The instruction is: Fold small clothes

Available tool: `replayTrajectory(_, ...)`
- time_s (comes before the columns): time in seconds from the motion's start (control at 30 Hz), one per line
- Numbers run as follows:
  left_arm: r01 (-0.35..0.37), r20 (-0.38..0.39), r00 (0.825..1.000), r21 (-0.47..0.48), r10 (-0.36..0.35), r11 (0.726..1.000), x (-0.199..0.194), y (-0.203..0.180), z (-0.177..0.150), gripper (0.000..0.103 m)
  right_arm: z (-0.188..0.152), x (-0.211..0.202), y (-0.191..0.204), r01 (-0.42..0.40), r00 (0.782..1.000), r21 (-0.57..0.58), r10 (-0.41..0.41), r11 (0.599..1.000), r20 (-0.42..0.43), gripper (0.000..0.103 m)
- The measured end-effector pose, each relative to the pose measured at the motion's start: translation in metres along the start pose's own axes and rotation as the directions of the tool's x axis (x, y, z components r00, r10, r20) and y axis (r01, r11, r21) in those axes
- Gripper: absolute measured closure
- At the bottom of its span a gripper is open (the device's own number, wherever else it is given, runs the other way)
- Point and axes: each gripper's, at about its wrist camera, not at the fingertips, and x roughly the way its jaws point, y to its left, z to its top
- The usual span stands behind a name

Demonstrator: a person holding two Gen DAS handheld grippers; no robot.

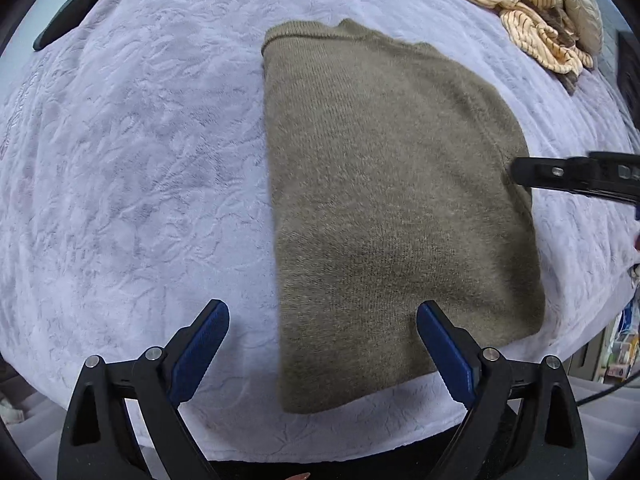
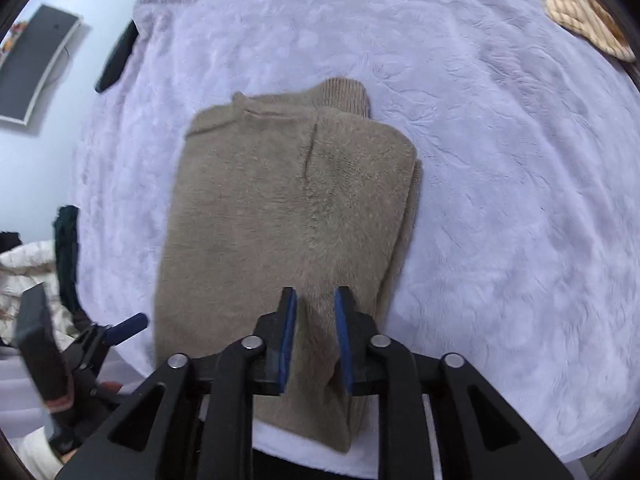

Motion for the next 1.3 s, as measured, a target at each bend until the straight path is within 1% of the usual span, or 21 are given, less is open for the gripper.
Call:
replayTrajectory(0.03,-0.009,-0.002,1.000,0.001,0.009,1.000,0.004,-0.002,-0.001,0.008,0.002,0.011,-0.001,0.027,1.000,-0.007,-0.027,1.000,-0.016,0.078)
replayTrajectory(0.1,-0.018,-0.010,1.000,-0.005,0.018,1.000,0.009,-0.005,-0.004,0.008,0.004,0.025,-0.006,0.038,0.999,-0.010,-0.038,0.999,-0.032,0.078)
replayTrajectory(0.23,-0.001,-0.013,1.000,-0.051,0.001,0.999,0.016,-0.004,-0.007,0.008,0.005,0.025,-0.011,0.026,1.000,-0.009,-0.026,1.000,-0.016,0.079)
replayTrajectory(0.27,0.000,-0.012,1.000,-0.062,-0.001,0.998,0.017,-0.003,-0.008,0.007,0.003,0.022,-0.012,0.032,0.999,-0.013,-0.032,0.999,-0.010,0.079)
replayTrajectory(0.3,-0.003,-0.009,1.000,-0.068,0.002,0.998,0.016,-0.003,-0.008,0.008,0.002,0.018,-0.014,0.057,0.998,-0.013,-0.058,0.998,-0.002,0.078)
replayTrajectory(0.37,-0.023,0.003,1.000,-0.067,0.023,0.997,0.013,-0.003,-0.009,0.008,0.000,0.014,-0.023,0.148,0.989,0.001,-0.148,0.989,-0.001,0.061)
replayTrajectory(0.4,-0.030,0.012,0.999,-0.064,0.031,0.998,0.010,-0.002,-0.010,0.008,-0.002,0.009,-0.031,0.143,0.990,0.031,-0.143,0.989,-0.003,0.057)
replayTrajectory(0.47,-0.042,0.032,0.999,-0.058,0.044,0.997,0.004,-0.002,-0.011,0.008,-0.007,0.000,-0.045,0.109,0.994,0.089,-0.108,0.990,-0.008,0.057)
replayTrajectory(0.57,-0.050,0.055,0.997,-0.068,0.054,0.996,-0.006,0.003,-0.012,0.008,-0.019,-0.015,-0.054,0.103,0.995,0.111,-0.104,0.988,0.004,0.056)
replayTrajectory(0.67,-0.040,0.066,0.997,-0.080,0.045,0.996,-0.015,0.007,-0.013,0.008,-0.034,-0.030,-0.057,0.094,0.995,0.116,-0.095,0.989,0.006,0.047)
replayTrajectory(0.73,-0.037,0.074,0.996,-0.079,0.043,0.996,-0.022,0.009,-0.015,0.008,-0.044,-0.038,-0.054,0.092,0.996,0.119,-0.093,0.989,0.006,0.038)
replayTrajectory(0.83,-0.050,0.087,0.995,-0.064,0.055,0.997,-0.037,0.012,-0.017,0.008,-0.058,-0.045,-0.041,0.086,0.996,0.121,-0.087,0.989,0.008,0.034)
replayTrajectory(0.93,-0.078,0.094,0.992,-0.046,0.082,0.996,-0.048,0.008,-0.016,0.008,-0.070,-0.049,-0.023,0.079,0.997,0.117,-0.080,0.990,0.001,0.025)
replayTrajectory(1.03,-0.088,0.091,0.992,-0.040,0.092,0.995,-0.054,0.003,-0.015,0.007,-0.076,-0.050,-0.005,0.093,0.996,0.105,-0.093,0.990,0.000,0.023)
replayTrajectory(1.13,-0.081,0.081,0.993,-0.036,0.083,0.996,-0.062,0.003,-0.016,0.008,-0.084,-0.056,0.006,0.121,0.993,0.096,-0.122,0.988,0.003,0.022)
replayTrajectory(1.2,-0.080,0.079,0.993,-0.035,0.082,0.996,-0.068,0.002,-0.019,0.007,-0.085,-0.059,0.014,0.121,0.992,0.098,-0.123,0.988,0.015,0.021)
replayTrajectory(1.27,-0.086,0.079,0.993,-0.035,0.089,0.996,-0.074,0.001,-0.020,0.007,-0.085,-0.061,0.021,0.123,0.992,0.101,-0.127,0.987,0.027,0.017)
replayTrajectory(1.3,-0.085,0.079,0.993,-0.036,0.088,0.996,-0.075,0.000,-0.020,0.007,-0.084,-0.062,0.024,0.128,0.991,0.102,-0.132,0.987,0.032,0.013)
